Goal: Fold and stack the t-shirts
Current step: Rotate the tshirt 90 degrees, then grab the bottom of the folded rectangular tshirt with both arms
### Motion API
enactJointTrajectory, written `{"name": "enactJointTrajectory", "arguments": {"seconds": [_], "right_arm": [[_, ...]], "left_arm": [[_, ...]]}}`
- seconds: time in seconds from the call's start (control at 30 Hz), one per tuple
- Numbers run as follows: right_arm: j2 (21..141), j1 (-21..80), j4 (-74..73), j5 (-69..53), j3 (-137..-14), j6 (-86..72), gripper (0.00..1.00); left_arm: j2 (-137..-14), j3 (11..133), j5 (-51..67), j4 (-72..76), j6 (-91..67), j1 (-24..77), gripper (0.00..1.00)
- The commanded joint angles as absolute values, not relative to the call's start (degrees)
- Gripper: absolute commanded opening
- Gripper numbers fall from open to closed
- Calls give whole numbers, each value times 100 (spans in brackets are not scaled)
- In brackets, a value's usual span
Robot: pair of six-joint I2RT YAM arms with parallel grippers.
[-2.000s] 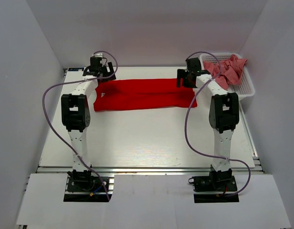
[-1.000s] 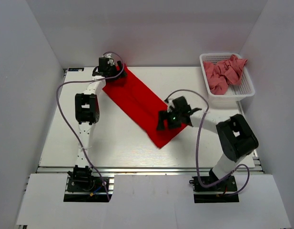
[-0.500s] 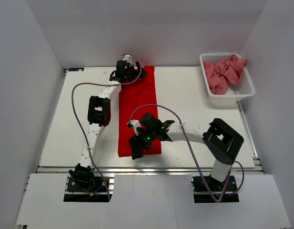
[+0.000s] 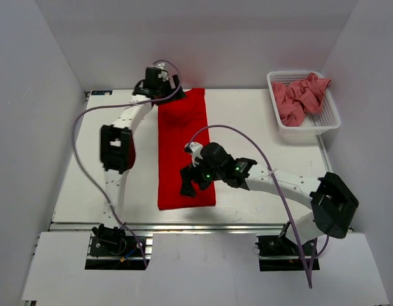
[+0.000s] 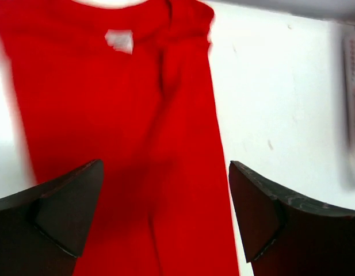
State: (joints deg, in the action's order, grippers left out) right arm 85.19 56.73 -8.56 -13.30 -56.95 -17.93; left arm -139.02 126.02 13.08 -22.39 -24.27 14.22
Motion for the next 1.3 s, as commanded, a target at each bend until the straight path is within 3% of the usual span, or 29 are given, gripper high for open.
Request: {"name": "enactJointTrajectory", "arguments": {"seconds": [0.0, 0.03, 0.13, 0.17, 0.33, 0.5, 0.67, 0.77, 0.87, 0.93, 1.0, 1.1, 1.13, 1.17, 1.2, 1.27], "right_arm": [[8113, 5546, -932, -477, -5125, -2714, 90], [7886, 5537, -914, -457, -4915, -2820, 90], [7621, 5458, -853, -264, -4404, -3085, 90], [7507, 5458, -922, -194, -4264, -3181, 90], [7172, 5432, -993, -123, -3710, -3384, 90], [7207, 5423, -870, -465, -3384, -3419, 90], [7286, 5414, -598, -448, -3208, -3621, 90], [7444, 5405, -589, -334, -3269, -3700, 88], [7628, 5405, -536, -308, -3269, -3788, 83], [7830, 5397, -519, -281, -3322, -3805, 74], [7971, 5388, -545, -202, -3401, -3779, 69], [8138, 5379, -641, -211, -3568, -3744, 47], [8147, 5388, -642, -228, -3586, -3735, 41], [8139, 5370, -659, -246, -3595, -3692, 30], [8130, 5370, -590, -237, -3577, -3683, 25], [8121, 5361, -536, -159, -3603, -3630, 14]], "left_arm": [[-11387, 11055, 633, -3323, -2101, 1494, 100], [-10869, 9734, 581, -2939, -2101, 1555, 100], [-8917, 7368, 291, -2411, -2442, 1626, 100], [-8086, 6843, 290, -2321, -2530, 1678, 100], [-6569, 4278, 762, -2435, -3197, 1846, 100], [-5539, 3095, 1248, -2601, -3524, 2118, 100], [-5466, 2471, 1344, -2883, -3577, 2425, 94], [-5826, 2154, 1582, -2566, -3630, 2583, 77], [-5959, 2101, 1468, -2566, -3683, 2724, 67], [-6012, 2039, 1468, -2514, -3683, 2794, 54], [-6012, 2039, 1468, -2514, -3683, 2795, 50], [-6012, 2039, 1468, -2584, -3735, 2856, 33], [-6012, 2039, 1468, -2662, -3735, 2909, 19], [-5942, 2039, 1416, -2663, -3735, 2909, 10], [-5941, 2100, 1415, -2663, -3735, 2909, 4], [-5836, 2231, 1415, -2663, -3735, 2909, 0]]}}
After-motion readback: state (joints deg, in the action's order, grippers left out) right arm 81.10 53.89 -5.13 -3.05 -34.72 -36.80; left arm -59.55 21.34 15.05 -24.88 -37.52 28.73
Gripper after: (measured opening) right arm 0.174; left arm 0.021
